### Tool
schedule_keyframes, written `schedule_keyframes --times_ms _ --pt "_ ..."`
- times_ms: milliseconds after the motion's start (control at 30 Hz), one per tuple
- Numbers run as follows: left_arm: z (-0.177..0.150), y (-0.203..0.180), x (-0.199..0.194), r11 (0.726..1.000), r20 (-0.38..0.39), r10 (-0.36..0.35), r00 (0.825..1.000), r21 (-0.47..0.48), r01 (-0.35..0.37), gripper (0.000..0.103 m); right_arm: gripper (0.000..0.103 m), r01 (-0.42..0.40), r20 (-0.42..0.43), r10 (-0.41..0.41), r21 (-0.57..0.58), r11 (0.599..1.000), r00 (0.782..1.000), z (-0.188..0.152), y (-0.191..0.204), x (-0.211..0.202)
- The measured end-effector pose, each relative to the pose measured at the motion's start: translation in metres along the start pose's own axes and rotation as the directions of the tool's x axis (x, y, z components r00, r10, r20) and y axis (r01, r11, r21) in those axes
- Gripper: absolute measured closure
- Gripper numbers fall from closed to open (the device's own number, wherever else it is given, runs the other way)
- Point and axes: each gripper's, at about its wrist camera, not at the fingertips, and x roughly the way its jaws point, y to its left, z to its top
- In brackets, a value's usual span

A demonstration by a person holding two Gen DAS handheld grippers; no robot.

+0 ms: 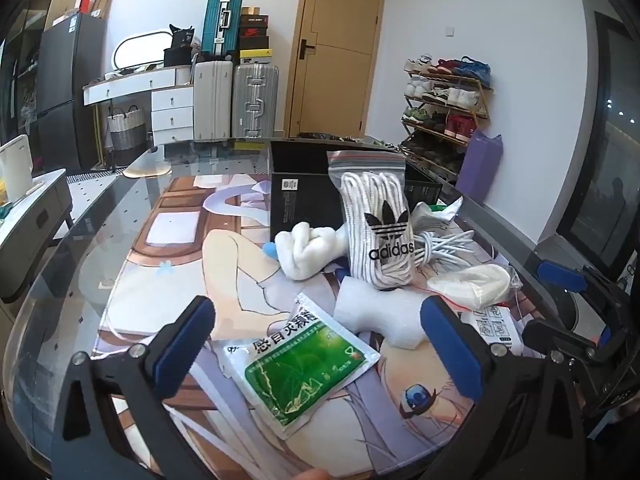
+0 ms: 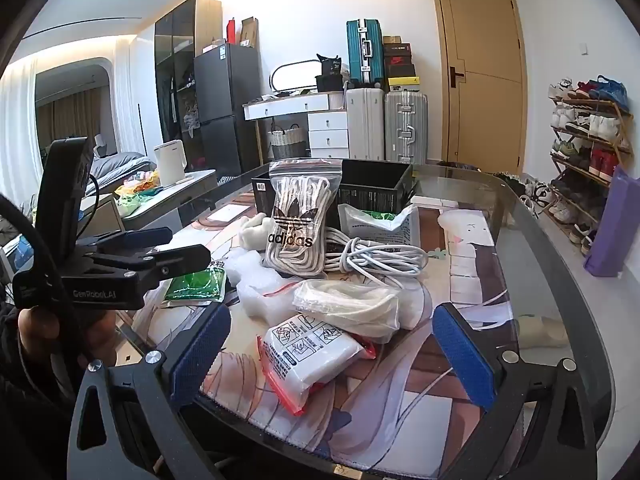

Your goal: Organize soft objects

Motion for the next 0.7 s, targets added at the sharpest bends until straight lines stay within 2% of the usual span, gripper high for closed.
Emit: schedule_keyframes --times_ms 100,333,700 --pt "0.001 0.005 0.000 0.999 -0.008 -0.009 1.000 -0.034 0.008 0.000 0.001 -0.001 -0.003 0.001 0.002 1.000 1.000 0.000 0.001 0.000" --pt "-0.001 0.006 0.000 1.000 -0.003 0.020 1.000 -0.020 -0.020 0.000 0.001 -0.015 -0.013 0.015 0.008 1.000 1.000 -0.001 0.000 0.002" --pt "0.000 -0.001 -0.001 0.999 0.004 0.043 0.999 0.005 -0.043 0.000 0.000 -0.058 0.019 0.058 0.015 0.998 0.998 0.000 0.001 0.000"
